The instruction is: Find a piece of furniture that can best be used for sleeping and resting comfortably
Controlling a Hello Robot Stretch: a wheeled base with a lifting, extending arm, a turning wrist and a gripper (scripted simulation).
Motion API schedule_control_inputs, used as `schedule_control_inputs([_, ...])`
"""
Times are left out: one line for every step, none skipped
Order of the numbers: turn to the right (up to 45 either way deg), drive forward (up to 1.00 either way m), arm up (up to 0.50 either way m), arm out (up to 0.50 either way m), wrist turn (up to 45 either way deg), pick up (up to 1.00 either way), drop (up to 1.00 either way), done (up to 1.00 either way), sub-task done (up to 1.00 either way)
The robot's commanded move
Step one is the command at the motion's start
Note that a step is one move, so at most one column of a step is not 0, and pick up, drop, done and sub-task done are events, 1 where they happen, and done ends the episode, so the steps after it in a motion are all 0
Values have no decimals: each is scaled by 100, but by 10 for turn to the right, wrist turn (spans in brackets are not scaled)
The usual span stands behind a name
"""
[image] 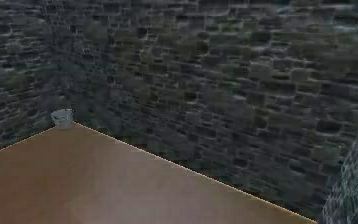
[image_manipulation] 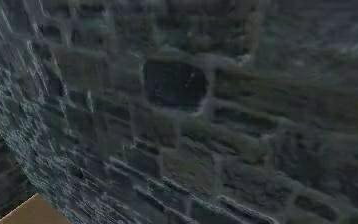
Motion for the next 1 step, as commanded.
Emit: schedule_control_inputs([-450, 0, 0, 0, 0, 0, 0, 0, 0])
